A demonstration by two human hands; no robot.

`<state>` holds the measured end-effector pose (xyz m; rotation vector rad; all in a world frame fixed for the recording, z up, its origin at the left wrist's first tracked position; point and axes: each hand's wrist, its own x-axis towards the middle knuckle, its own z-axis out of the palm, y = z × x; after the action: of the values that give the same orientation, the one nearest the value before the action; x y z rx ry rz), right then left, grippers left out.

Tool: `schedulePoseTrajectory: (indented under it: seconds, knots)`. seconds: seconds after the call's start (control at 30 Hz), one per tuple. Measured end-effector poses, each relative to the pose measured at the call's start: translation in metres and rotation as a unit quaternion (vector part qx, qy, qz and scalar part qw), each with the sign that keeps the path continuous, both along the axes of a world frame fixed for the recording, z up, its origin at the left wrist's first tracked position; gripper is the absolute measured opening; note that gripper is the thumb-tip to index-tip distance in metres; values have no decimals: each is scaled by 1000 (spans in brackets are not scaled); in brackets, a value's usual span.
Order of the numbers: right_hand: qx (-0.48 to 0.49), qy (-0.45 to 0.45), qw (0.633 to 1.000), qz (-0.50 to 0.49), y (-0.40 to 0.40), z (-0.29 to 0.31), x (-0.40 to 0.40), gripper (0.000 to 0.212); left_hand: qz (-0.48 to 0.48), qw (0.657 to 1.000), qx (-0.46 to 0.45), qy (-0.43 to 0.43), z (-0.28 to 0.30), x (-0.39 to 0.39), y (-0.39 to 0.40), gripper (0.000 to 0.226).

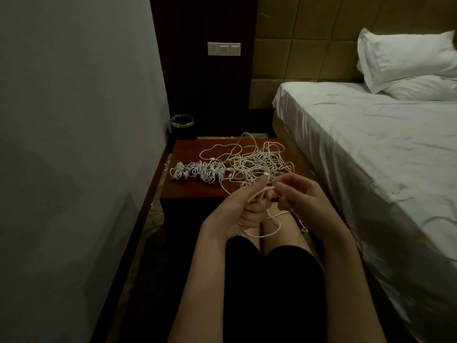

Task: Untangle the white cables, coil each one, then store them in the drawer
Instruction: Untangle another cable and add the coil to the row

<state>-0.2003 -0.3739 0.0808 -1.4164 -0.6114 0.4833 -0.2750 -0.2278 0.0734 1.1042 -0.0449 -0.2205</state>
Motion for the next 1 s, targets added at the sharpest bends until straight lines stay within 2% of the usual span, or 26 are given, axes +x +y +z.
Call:
schedulePoseTrajectory:
  seconds: [0.1, 0.2, 0.3, 0.37, 0.43, 0.53, 0.6, 0.63, 0.7, 0.83, 0.9, 1.0]
  knots:
    - [-6, -68, 996, -65, 3, 2, -7, 10, 24, 999, 37, 0, 2, -3, -1, 30]
    - [-22, -159, 979, -127, 14, 4, -12, 3, 24, 995, 96, 21, 0, -4, -9, 37]
    - [-58, -185, 970, -148, 19, -3, -13, 6, 67, 996, 57, 4, -2, -6, -6, 44]
    - [-75, -175, 968, -164, 15, -7, -13, 4, 134, 991, 10, 0, -3, -7, 1, 46]
    - [-93, -179, 966, -163, 9, -7, -11, 5, 194, 981, 14, 7, -7, -5, 5, 51]
    - [-145, -222, 955, -134, 9, -6, -13, 7, 253, 956, 147, 22, -12, -1, 3, 56]
    - [-143, -220, 955, -139, 12, -8, -15, 9, 269, 933, 232, 62, -15, 0, 5, 62]
    - [-136, -218, 955, -147, 12, -9, -14, 11, 269, 928, 247, 80, -16, -1, 6, 63]
    - [-123, -215, 958, -144, 10, -8, -13, 13, 270, 938, 201, 82, -17, -2, 7, 60]
    - [-175, -208, 960, -73, 18, -11, -18, 11, 283, 957, -23, 51, -13, 4, 1, 53]
    - [-188, -210, 957, -73, 28, -19, -22, 4, 296, 948, -111, 46, -12, 5, -3, 50]
    - [-169, -201, 963, -59, 35, -23, -28, 1, 337, 924, -178, 45, -13, 2, -4, 46]
